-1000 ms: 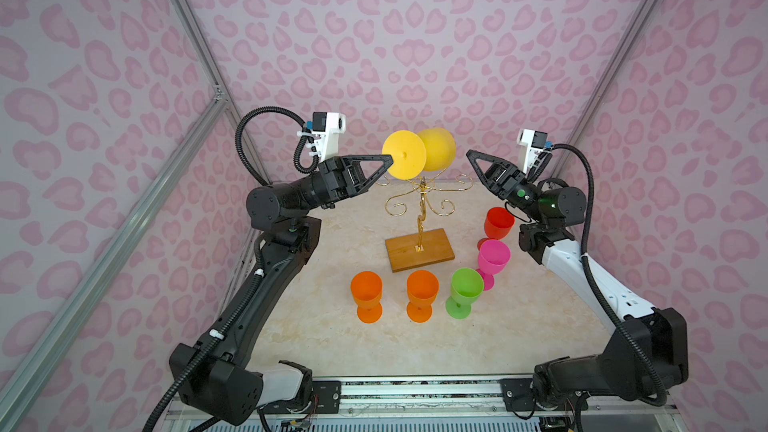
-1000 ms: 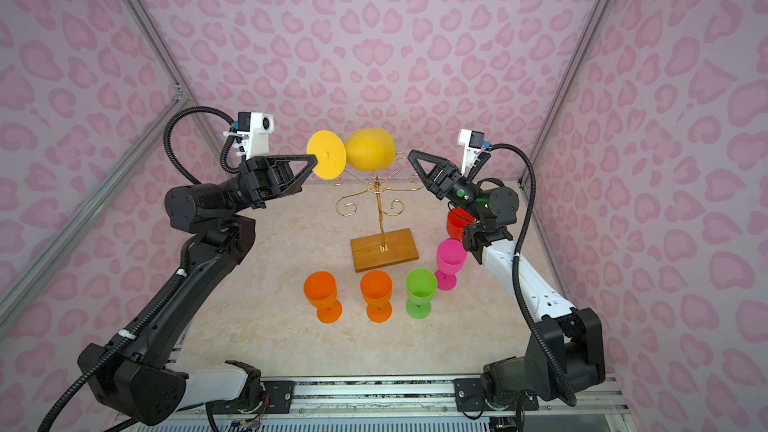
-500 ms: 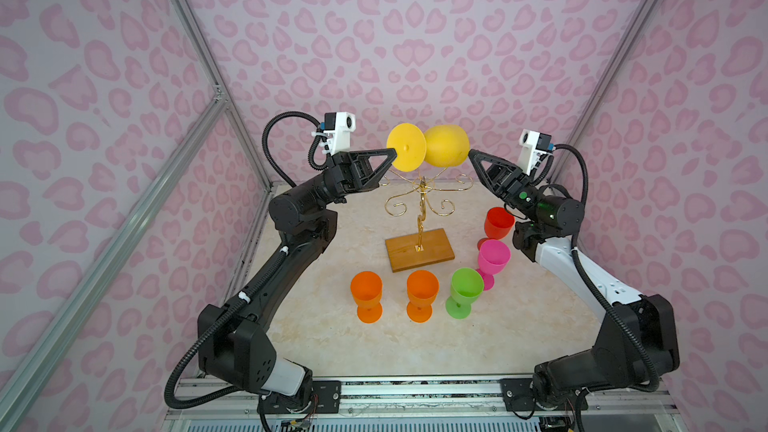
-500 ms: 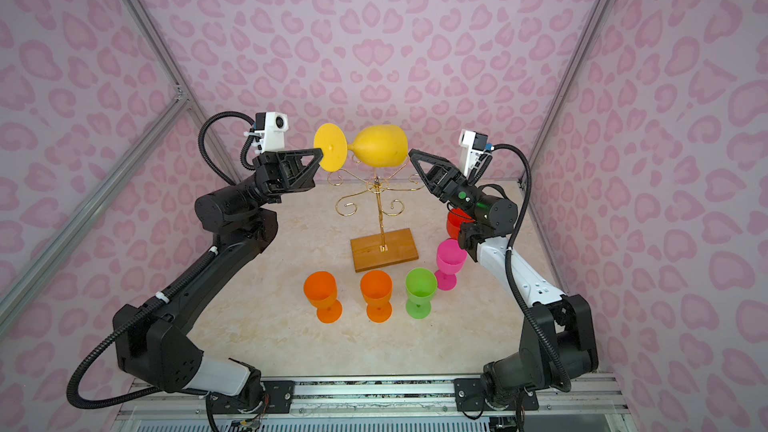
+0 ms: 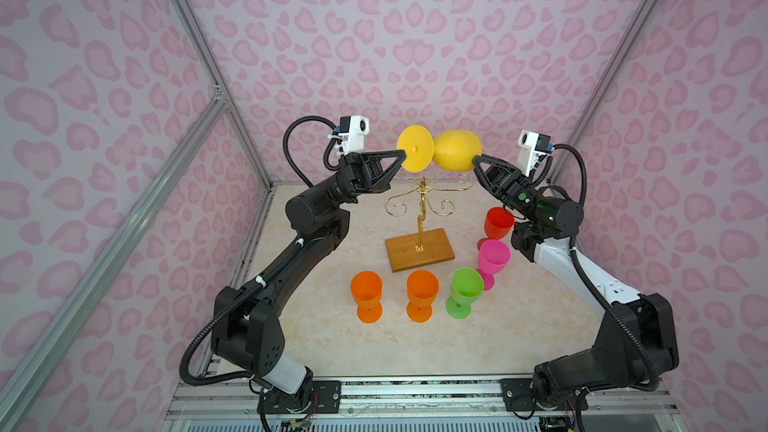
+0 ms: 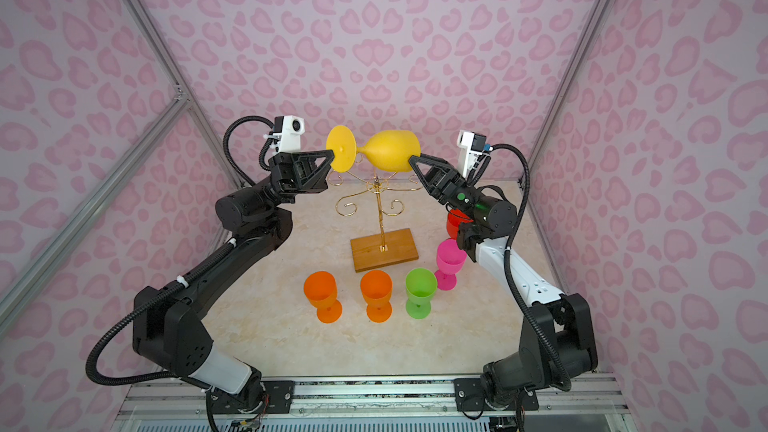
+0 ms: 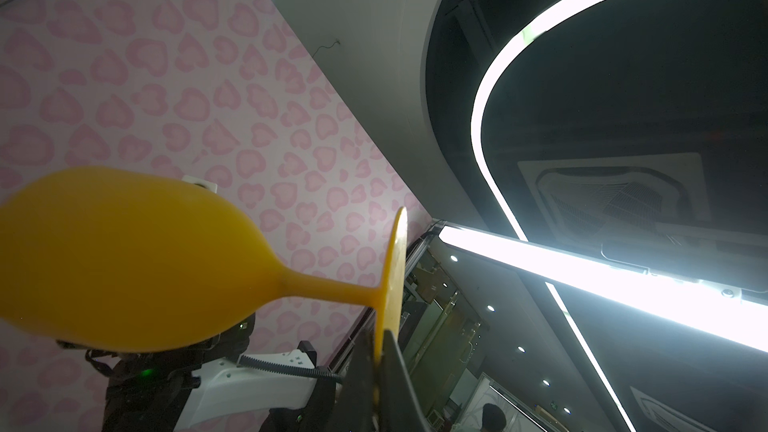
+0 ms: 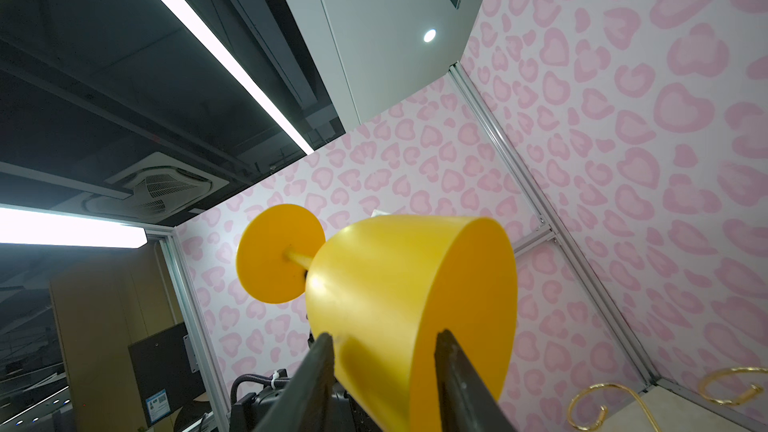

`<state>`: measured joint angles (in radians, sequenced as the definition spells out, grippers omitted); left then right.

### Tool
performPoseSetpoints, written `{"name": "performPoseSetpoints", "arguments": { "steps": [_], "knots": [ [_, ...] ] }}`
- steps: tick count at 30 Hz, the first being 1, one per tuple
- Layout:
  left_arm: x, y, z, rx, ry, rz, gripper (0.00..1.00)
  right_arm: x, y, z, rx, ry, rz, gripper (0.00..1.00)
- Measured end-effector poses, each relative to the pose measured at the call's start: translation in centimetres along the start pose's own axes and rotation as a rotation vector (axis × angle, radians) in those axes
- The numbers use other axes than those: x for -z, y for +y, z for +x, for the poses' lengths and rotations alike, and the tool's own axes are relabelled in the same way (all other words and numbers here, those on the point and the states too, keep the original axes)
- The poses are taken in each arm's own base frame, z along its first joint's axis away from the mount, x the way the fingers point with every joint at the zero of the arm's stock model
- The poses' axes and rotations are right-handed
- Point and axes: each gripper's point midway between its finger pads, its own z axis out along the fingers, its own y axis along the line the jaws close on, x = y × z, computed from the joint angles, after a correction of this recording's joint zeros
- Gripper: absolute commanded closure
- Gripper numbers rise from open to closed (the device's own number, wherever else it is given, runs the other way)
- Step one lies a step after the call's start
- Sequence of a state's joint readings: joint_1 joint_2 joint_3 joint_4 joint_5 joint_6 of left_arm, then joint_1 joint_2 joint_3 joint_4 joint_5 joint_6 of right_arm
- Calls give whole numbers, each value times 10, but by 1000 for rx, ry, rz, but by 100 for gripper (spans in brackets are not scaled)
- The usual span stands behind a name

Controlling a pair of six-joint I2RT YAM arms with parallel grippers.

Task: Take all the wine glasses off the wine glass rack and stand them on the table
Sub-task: 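Bring the yellow glass toward the right gripper while the right gripper reaches for its bowl, then close the right gripper on the yellow glass bowl and open the left gripper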

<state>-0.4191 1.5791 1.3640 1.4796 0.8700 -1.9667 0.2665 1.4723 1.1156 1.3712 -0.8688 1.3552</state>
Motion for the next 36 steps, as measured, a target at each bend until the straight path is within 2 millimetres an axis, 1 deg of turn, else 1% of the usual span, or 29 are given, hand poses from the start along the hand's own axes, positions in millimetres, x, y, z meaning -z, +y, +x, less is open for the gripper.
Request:
{"name": "performPoseSetpoints", "arguments": {
  "steps": [5, 10, 16, 18, 23, 26, 31, 36],
  "knots": [
    [2, 7, -6, 46, -28, 29, 98, 0, 10, -1, 17, 1, -23, 70],
    [2, 11, -11, 89, -51, 57, 98, 2, 12, 1, 12, 4, -32, 81],
    [2, 13, -18, 113, -88, 78, 98, 4, 27, -2, 32, -15, -100, 95],
    [2, 15, -20, 119, -99, 78, 96, 5, 33, -2, 46, -16, -123, 99],
    [2, 16, -21, 123, -106, 80, 86, 4, 36, -3, 46, -16, -130, 100],
    [2, 20, -22, 136, -111, 69, 79, 4, 44, -5, 61, -12, -143, 100],
    [3, 26, -14, 155, -94, 51, 68, 8, 44, -14, 81, -17, -111, 100],
    [1, 11, -8, 134, -72, 63, 57, 10, 51, -30, 128, -28, -51, 100]
  ]
}}
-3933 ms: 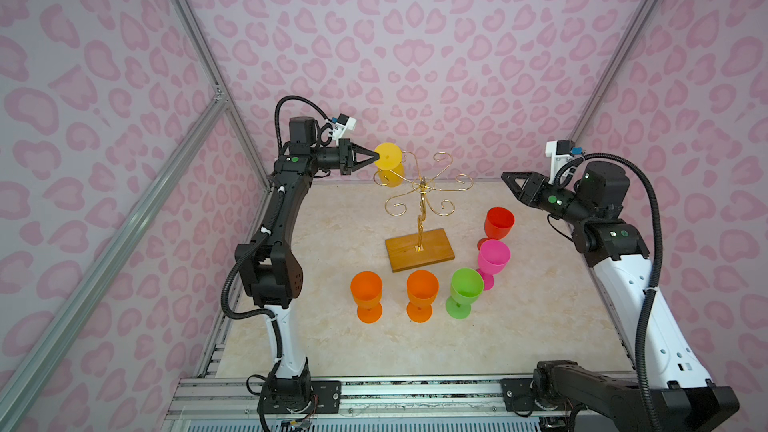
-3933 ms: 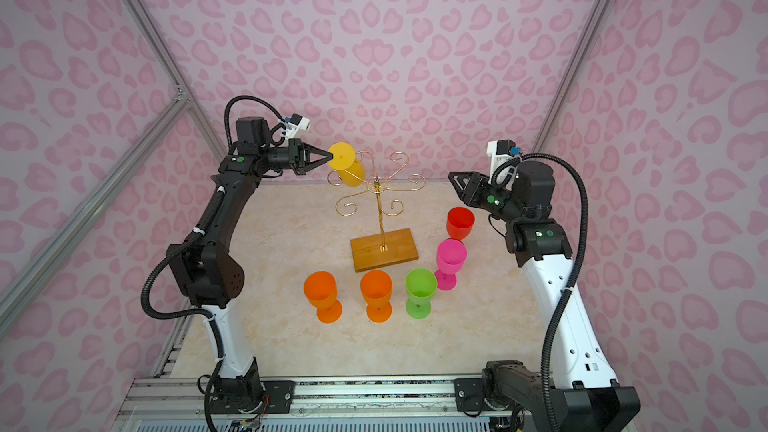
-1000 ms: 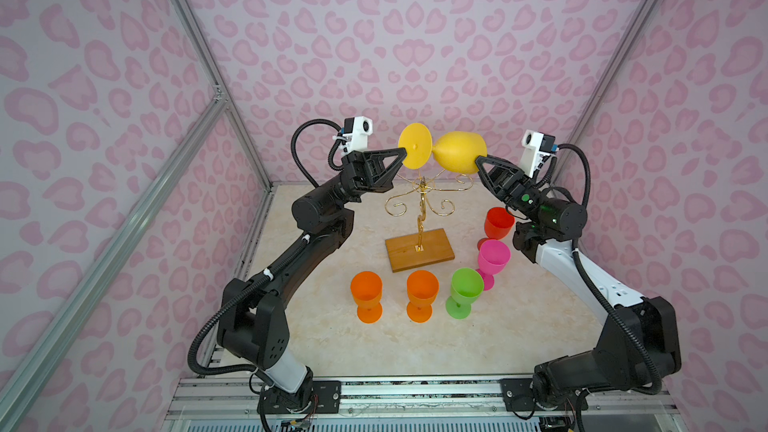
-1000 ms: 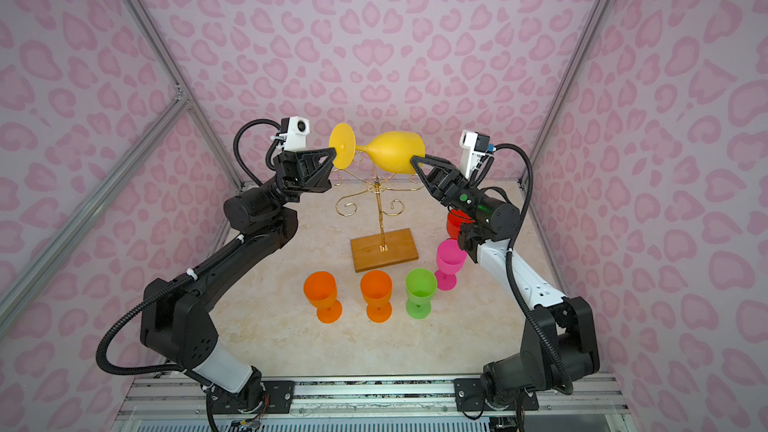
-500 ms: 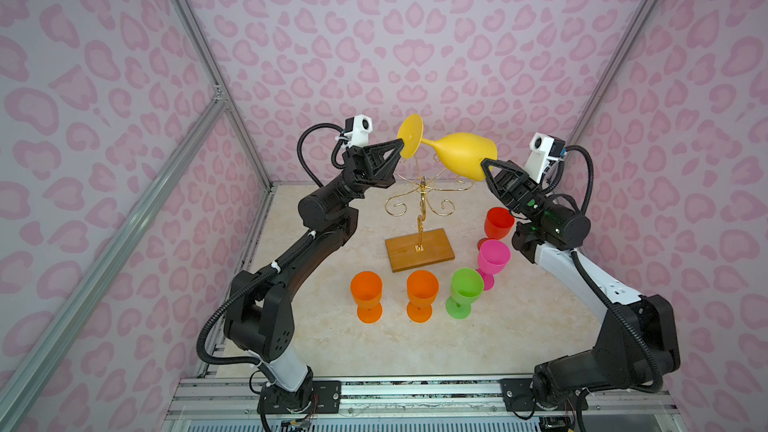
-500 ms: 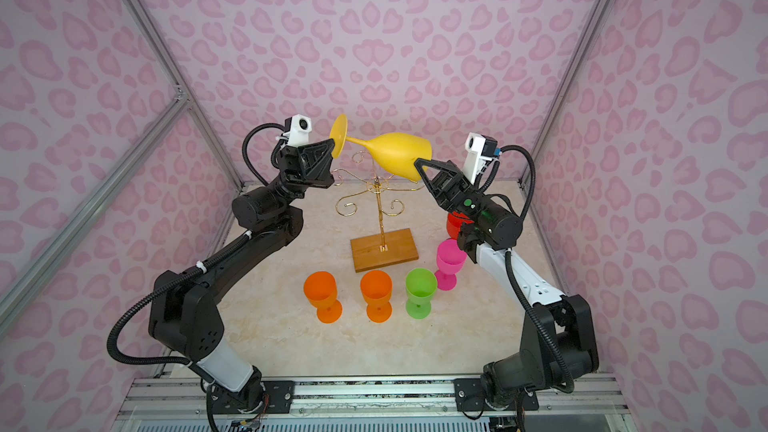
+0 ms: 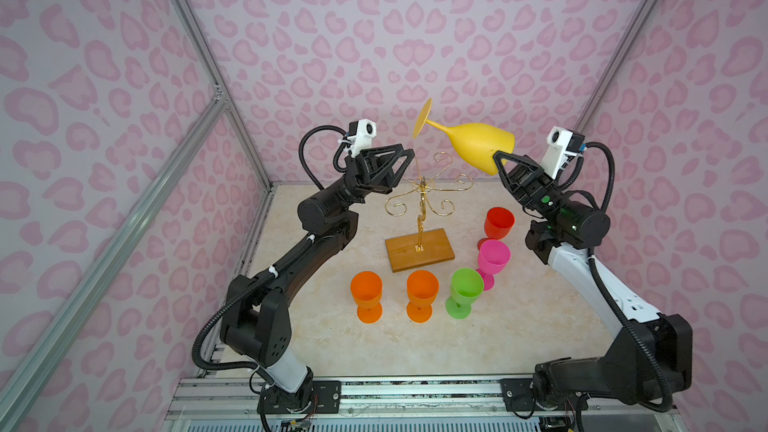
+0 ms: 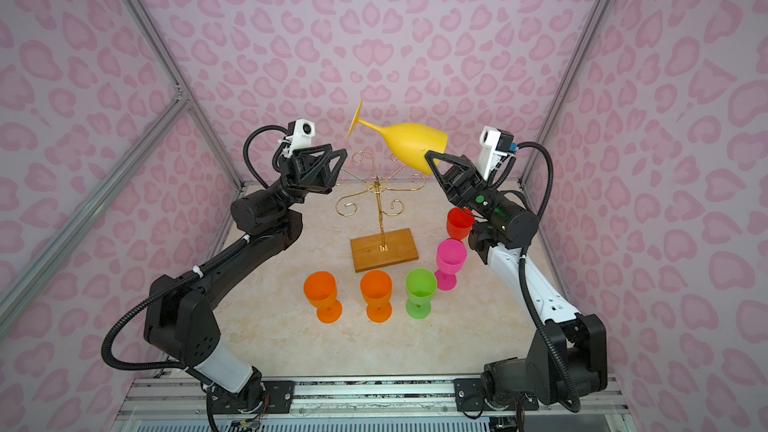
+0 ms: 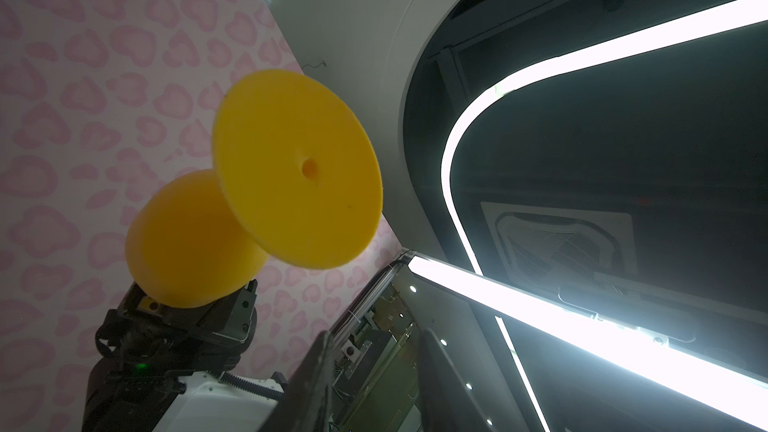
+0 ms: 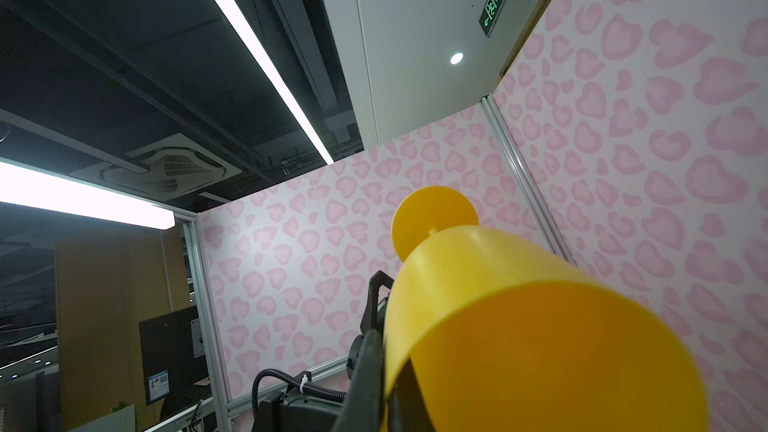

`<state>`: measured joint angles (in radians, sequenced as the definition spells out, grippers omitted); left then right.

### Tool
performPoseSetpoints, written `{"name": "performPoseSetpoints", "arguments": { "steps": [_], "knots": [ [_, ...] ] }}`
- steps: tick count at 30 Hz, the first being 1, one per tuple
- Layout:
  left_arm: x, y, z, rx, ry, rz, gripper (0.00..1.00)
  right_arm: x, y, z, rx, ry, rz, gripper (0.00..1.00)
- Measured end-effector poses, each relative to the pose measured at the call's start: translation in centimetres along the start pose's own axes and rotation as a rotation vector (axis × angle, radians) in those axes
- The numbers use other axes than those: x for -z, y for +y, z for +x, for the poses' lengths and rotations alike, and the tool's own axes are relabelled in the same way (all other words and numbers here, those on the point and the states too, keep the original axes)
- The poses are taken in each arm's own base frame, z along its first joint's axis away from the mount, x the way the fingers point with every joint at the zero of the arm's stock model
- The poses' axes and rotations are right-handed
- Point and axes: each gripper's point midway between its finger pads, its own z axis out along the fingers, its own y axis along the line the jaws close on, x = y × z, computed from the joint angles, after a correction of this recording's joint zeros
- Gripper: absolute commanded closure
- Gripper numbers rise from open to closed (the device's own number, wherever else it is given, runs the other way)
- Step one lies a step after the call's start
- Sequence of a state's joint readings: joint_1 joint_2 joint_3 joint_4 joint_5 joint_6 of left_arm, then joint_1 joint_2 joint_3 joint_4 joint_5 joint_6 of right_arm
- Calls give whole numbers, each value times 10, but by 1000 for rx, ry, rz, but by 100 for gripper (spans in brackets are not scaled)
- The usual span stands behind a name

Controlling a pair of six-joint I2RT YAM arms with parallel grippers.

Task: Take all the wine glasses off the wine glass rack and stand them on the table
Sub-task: 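Close the right gripper on the yellow glass bowl and open the left gripper, then carry the yellow glass with the right gripper toward the table beyond the red glass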

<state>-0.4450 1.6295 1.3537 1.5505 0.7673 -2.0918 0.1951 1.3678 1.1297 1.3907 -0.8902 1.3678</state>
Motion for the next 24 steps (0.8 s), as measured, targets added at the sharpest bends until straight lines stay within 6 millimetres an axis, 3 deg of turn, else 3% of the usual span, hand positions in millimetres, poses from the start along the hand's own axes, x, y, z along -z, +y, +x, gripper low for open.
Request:
{"name": "performPoseSetpoints", "arguments": {
  "steps": [5, 12, 16, 20, 24],
  "knots": [
    [6, 7, 7, -6, 14, -20, 51, 4, -6, -23, 78, 12, 167, 100],
    [5, 1, 19, -61, 66, -33, 46, 17, -29, -69, 313, 67, 653, 100],
    [2, -7, 27, -121, 106, -40, 44, 59, -77, -78, 356, 162, 987, 100],
    [-1, -17, 37, -182, 144, -53, 43, 116, -132, -55, 298, 342, 1290, 100],
    [-2, -22, 43, -224, 167, -65, 42, 157, -162, -39, 268, 489, 1474, 100]
  ]
}}
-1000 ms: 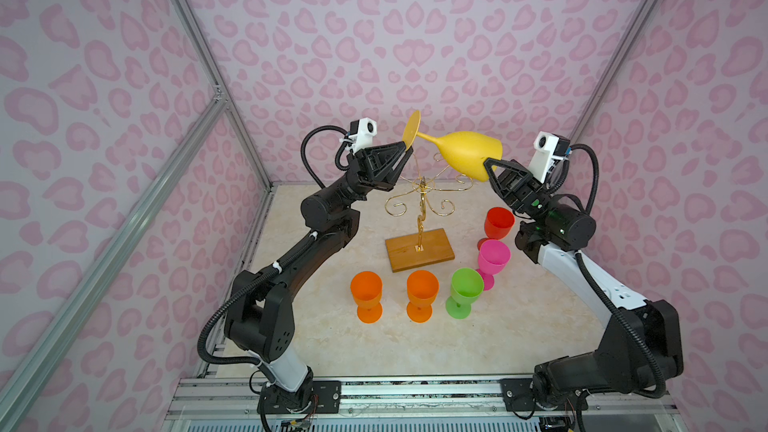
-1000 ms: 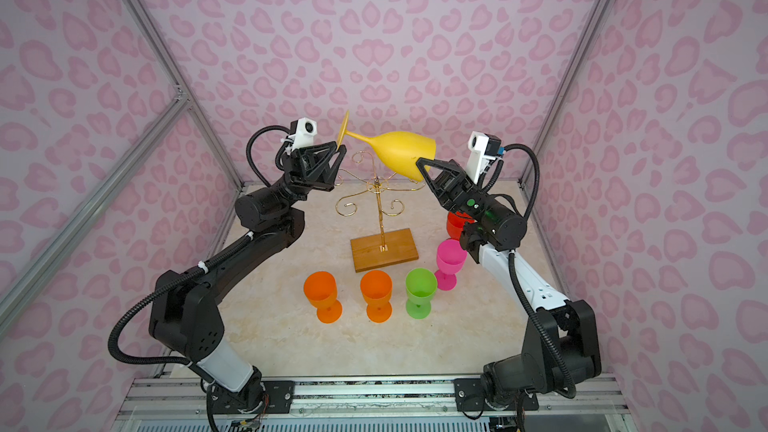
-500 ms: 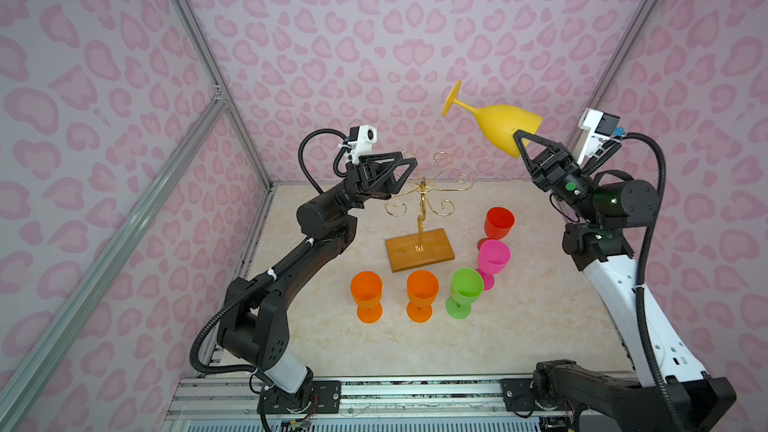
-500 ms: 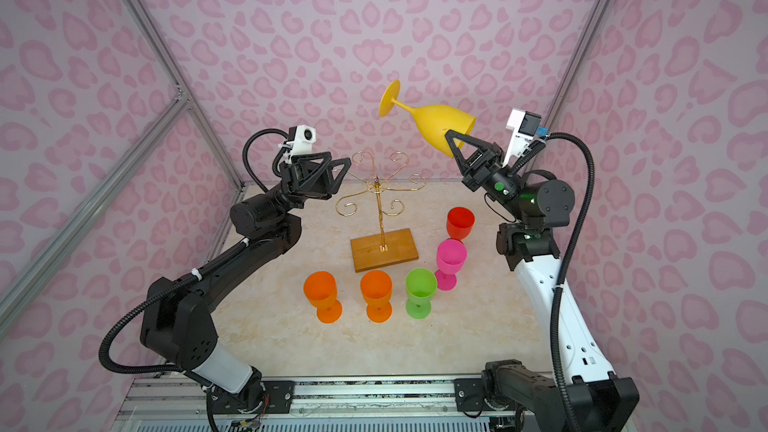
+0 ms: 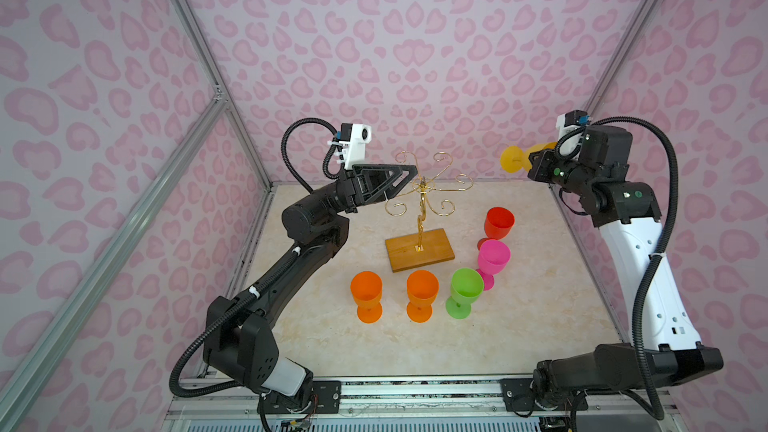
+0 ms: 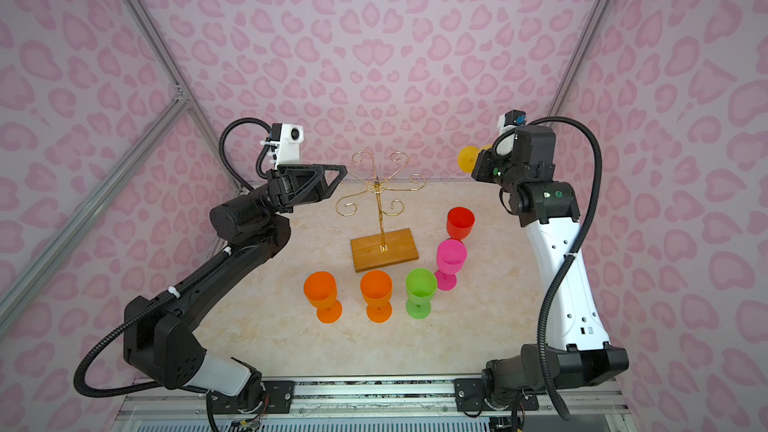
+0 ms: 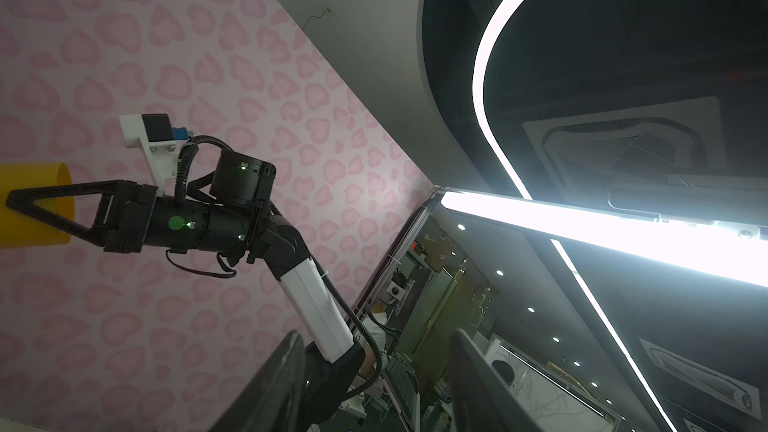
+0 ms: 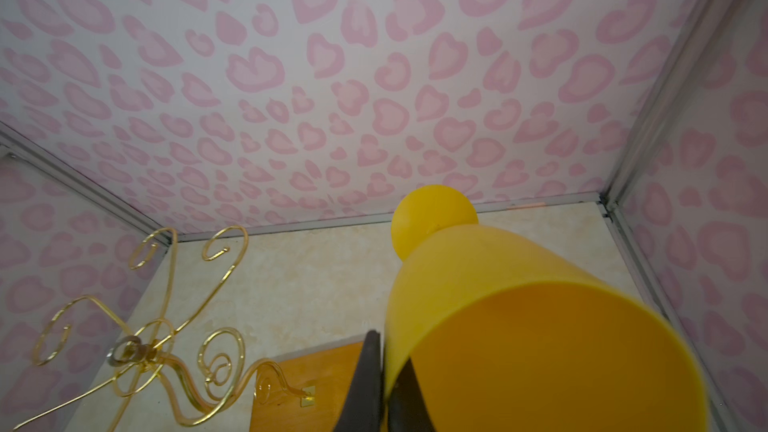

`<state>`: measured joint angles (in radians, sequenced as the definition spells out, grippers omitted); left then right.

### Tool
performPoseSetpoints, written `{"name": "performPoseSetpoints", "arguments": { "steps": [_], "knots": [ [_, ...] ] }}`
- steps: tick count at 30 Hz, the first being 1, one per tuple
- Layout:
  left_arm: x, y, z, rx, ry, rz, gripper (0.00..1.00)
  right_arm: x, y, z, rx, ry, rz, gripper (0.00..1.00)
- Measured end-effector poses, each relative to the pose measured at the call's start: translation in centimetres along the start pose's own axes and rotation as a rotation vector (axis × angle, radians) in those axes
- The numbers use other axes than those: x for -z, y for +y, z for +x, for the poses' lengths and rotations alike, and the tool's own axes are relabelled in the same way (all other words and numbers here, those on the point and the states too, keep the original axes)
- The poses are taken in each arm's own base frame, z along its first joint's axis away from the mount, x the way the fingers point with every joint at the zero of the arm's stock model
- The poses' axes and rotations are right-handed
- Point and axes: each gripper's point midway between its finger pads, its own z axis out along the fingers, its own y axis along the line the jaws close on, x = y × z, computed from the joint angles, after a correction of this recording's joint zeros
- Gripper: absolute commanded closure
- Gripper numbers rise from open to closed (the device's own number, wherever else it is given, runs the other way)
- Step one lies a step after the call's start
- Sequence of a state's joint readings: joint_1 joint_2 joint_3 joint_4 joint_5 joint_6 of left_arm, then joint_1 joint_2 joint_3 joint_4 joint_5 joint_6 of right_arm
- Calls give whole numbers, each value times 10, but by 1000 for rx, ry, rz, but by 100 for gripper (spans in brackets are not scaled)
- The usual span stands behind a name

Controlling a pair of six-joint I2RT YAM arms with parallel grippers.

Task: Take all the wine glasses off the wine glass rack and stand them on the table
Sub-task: 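Carry the yellow glass with the right gripper toward the table beyond the red glass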

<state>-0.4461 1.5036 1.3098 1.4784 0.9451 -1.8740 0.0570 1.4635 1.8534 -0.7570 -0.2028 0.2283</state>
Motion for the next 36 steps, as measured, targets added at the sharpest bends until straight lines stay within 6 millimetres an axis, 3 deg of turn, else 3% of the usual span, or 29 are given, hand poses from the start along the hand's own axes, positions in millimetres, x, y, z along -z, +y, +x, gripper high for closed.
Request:
{"name": "performPoseSetpoints", "arguments": {
  "steps": [5, 11, 23, 36],
  "knots": [
    [1, 3, 4, -12, 13, -21, 42, -40, -32, 32, 47, 162, 138, 100],
    [3, 4, 7, -13, 18, -33, 42, -72, -56, 57, 65, 283, 203, 100],
    [4, 7, 11, -20, 33, -44, 42, -121, -72, 105, 102, 485, 201, 100],
    [4, 13, 12, 3, 37, -58, 43, -162, -82, 143, 113, 622, 210, 100]
  ]
}}
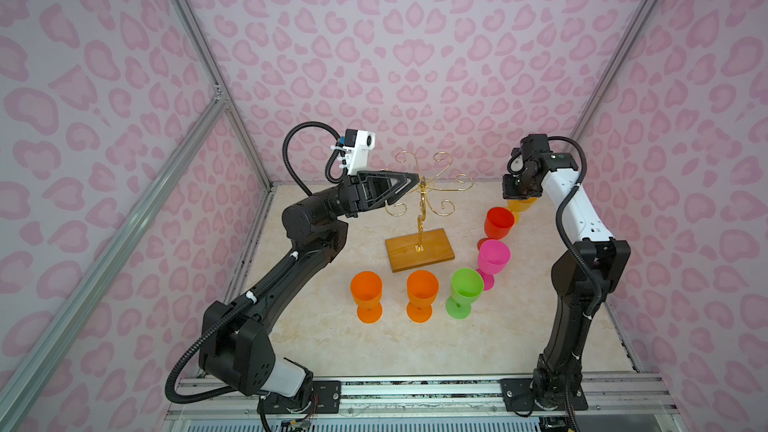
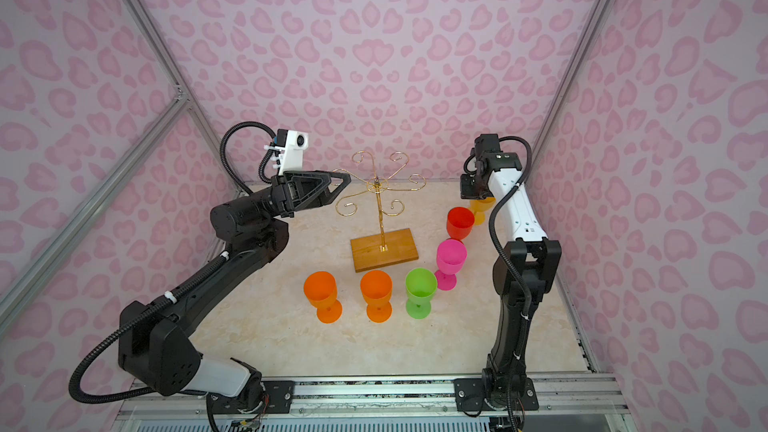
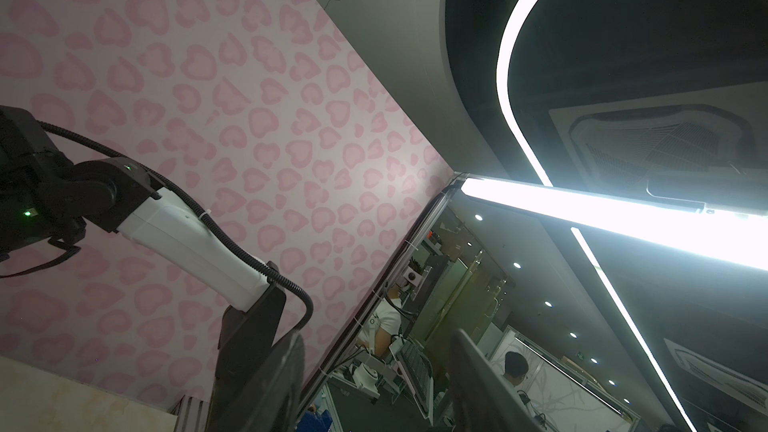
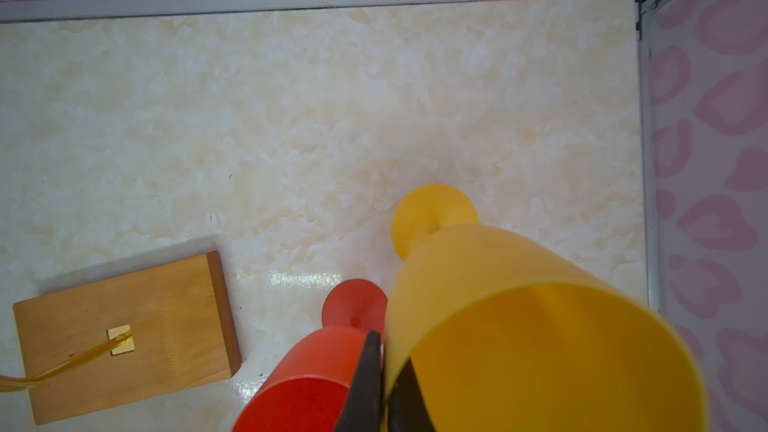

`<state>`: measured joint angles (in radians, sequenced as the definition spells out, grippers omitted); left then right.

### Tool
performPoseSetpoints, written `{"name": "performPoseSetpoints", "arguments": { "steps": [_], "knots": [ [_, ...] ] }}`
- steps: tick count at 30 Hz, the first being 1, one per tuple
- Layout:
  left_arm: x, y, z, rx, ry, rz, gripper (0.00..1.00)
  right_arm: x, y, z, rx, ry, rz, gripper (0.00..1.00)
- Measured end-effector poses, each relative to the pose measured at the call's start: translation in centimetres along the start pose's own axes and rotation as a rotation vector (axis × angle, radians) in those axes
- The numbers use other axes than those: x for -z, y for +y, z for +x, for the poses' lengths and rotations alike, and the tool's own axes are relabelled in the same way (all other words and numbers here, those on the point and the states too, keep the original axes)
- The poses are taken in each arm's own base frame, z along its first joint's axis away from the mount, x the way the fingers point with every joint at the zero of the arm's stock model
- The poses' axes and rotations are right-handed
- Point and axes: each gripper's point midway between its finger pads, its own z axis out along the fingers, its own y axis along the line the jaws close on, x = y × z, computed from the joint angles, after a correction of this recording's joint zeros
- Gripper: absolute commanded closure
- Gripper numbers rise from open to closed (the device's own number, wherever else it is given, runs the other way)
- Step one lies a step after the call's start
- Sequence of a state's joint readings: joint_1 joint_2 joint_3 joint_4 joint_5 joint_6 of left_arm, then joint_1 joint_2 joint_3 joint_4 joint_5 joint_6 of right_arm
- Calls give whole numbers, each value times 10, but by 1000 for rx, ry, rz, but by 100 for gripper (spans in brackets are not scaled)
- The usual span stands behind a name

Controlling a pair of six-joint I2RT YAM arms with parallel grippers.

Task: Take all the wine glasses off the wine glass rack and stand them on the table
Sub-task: 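Carry the yellow glass with the right gripper toward the table beyond the red glass, then set the yellow glass upright and open the right gripper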

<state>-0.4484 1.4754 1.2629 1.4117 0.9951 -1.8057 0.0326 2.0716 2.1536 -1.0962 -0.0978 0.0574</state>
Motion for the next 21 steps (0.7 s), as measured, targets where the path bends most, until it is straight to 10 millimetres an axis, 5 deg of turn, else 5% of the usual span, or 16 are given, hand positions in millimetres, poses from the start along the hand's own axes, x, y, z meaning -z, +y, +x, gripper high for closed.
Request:
{"name": "performPoseSetpoints", "arguments": {
  "steps": [7, 21],
  "knots": [
    [-1, 0, 1, 3, 5, 0, 43, -26, 4, 9, 18, 77, 4, 100],
    [-1, 4, 2, 13, 12, -13, 43, -44, 14, 8, 35, 100, -4, 93]
  ]
}}
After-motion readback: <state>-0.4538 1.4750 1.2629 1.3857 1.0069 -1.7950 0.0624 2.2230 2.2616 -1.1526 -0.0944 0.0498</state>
